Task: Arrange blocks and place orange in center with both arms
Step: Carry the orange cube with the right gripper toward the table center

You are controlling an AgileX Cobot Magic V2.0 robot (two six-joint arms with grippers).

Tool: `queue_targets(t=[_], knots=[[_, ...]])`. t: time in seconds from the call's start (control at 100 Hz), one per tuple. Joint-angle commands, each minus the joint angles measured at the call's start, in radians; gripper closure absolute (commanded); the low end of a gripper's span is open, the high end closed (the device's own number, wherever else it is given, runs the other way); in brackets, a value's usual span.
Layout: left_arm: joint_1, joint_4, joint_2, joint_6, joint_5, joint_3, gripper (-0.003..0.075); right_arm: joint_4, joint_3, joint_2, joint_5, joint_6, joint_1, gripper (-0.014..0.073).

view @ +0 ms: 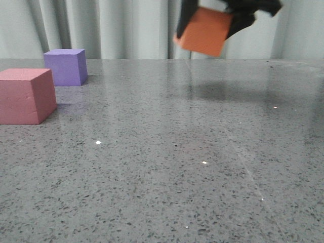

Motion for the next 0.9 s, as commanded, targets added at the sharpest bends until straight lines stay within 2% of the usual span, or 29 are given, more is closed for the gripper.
queue_targets(t=[0.0,0.29,0.66,0.71,0.78,0.89], knots=[[0.001,-0.001,-0.033,0.000,-0.078,0.055,0.0739,-0.066,-0.087,0.021,-0.027,0.070,0.039,0.0391],[0.001,-0.001,-0.033,0.000,-0.078,0.055,0.0739,-0.289,-0.277,0.194,0.115,0.324,0.184,0.0391],[0.001,-0.001,-0.033,0.000,-0.078,0.055,0.0739,-0.302,-0.314,0.270,0.126,0.366,0.225,0.0382],[0.001,-0.001,-0.033,0.000,-0.078,0.055,0.0739,-0.302,-0.314,0.270,0.126,0.365,0.226,0.0354],[0.001,-0.001,-0.033,0.000,-0.078,0.055,0.0739,-0.302,-0.314,0.270,0.125,0.363,0.227,0.0264],[0.001,-0.001,-0.033,0.000,-0.078,0.055,0.0739,-0.301,-0.314,0.270,0.124,0.361,0.227,0.0059]])
